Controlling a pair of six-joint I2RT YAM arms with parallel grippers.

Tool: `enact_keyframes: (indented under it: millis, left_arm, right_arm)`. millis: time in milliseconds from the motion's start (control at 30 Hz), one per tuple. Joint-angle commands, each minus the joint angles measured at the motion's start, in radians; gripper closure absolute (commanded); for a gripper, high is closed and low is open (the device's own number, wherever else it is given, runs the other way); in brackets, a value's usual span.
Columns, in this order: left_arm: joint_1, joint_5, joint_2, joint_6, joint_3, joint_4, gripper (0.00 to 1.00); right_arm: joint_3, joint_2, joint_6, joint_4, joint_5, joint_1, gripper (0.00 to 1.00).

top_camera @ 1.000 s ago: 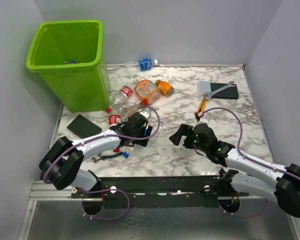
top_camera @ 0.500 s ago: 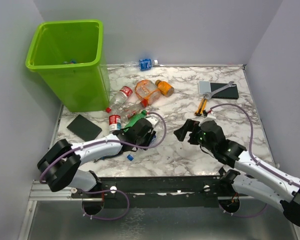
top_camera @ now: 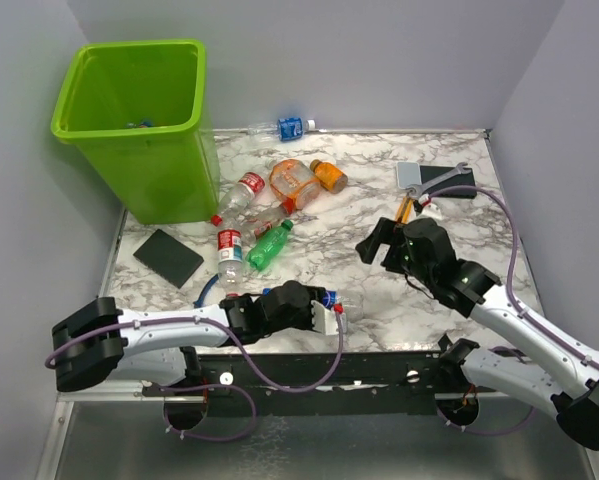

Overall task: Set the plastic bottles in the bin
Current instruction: Move the plastic bottle to the center of the board.

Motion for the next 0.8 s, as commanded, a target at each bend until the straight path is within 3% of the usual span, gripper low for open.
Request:
enact_keyframes:
  millis: [0, 167, 233, 367, 467, 767]
  left_arm:
    - [-0.003, -0.085, 0.103, 0.424, 0.022, 0.069, 0.48]
    - [-0.003, -0.099, 0.23, 0.556, 0.068, 0.1, 0.49]
    - [-0.003, -0.084, 0.268, 0.562, 0.085, 0.115, 0.45]
    - [-0.002, -0.05, 0.311, 0.551, 0.105, 0.138, 0.28]
    - [-0.004, -0.054, 0.316, 0.537, 0.108, 0.162, 0.02]
    - [-0.01, -0.103, 0.14, 0.401, 0.08, 0.228, 0.01]
  right_arm:
    - [-0.041, -0.028, -0.015, -0.046, -0.031, -0.002, 0.01]
    - [-0.089, -0.078, -0.005, -0.043, -0.058, -0.001, 0.01]
    - [-0.116, -0.098, 0.003, -0.035, -0.076, -0.001, 0.01]
    - [-0.162, -0.127, 0.027, -0.033, -0.106, -0.001, 0.01]
    - [-0.189, -0.147, 0.035, -0.034, -0.112, -0.001, 0.01]
    - [-0.17, -0.146, -0.035, -0.029, -0.089, -0.001, 0.01]
